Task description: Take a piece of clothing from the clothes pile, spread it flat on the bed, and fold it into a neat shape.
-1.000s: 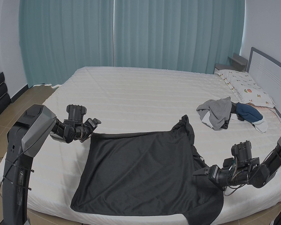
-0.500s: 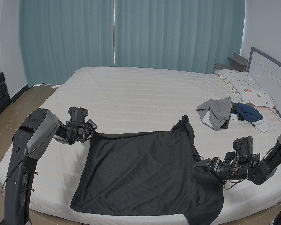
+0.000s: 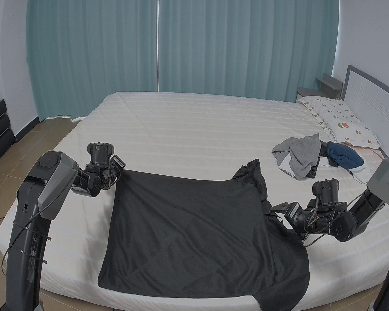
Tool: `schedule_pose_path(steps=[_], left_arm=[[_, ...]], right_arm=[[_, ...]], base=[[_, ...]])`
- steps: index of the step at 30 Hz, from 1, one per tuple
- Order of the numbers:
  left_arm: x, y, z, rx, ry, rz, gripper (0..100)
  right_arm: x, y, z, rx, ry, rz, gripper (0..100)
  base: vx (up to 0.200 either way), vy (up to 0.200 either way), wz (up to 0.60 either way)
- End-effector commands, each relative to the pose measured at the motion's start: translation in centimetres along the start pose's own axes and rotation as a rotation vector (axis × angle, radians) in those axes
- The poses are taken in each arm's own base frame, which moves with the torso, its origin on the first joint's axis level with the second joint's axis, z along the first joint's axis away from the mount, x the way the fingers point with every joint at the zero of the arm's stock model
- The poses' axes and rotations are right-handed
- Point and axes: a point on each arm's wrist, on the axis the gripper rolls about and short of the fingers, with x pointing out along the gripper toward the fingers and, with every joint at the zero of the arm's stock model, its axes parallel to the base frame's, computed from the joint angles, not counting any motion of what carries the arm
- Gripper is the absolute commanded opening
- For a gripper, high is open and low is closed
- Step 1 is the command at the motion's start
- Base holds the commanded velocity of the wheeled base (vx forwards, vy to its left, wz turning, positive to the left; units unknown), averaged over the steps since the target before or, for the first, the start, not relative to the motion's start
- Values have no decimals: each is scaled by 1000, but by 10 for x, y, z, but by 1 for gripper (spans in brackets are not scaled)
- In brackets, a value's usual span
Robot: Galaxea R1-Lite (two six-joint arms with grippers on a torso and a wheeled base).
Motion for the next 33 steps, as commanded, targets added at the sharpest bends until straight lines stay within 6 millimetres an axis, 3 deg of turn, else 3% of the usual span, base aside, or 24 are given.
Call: schedule_pose_path(steps=[1, 9, 14, 18, 22, 28, 33], left_arm=[[2, 5, 8, -9, -29, -5, 0], [10, 16, 15, -19, -55, 2, 0], [10, 18, 16, -19, -59, 6, 0], [10, 19, 17, -18, -60, 7, 0], [11, 21, 16, -18, -58, 11, 0], [15, 28, 9, -11, -48, 34, 0], [15, 28, 9, -10, -52, 38, 0]], right_arm=[[30, -2, 5, 27, -3, -5, 100], [38, 14, 5, 17, -7, 36, 100], [57, 13, -1, 9, 1, 21, 100], [84, 10, -2, 3, -36, -1, 100], [96, 14, 6, -1, -88, 5, 100], [99, 20, 25, -5, -142, 40, 100], [99, 8, 47, 24, -190, 24, 100]], base=[[0, 0, 0], [0, 0, 0], [0, 0, 0], [0, 0, 0], [0, 0, 0], [0, 0, 0], [0, 0, 0]])
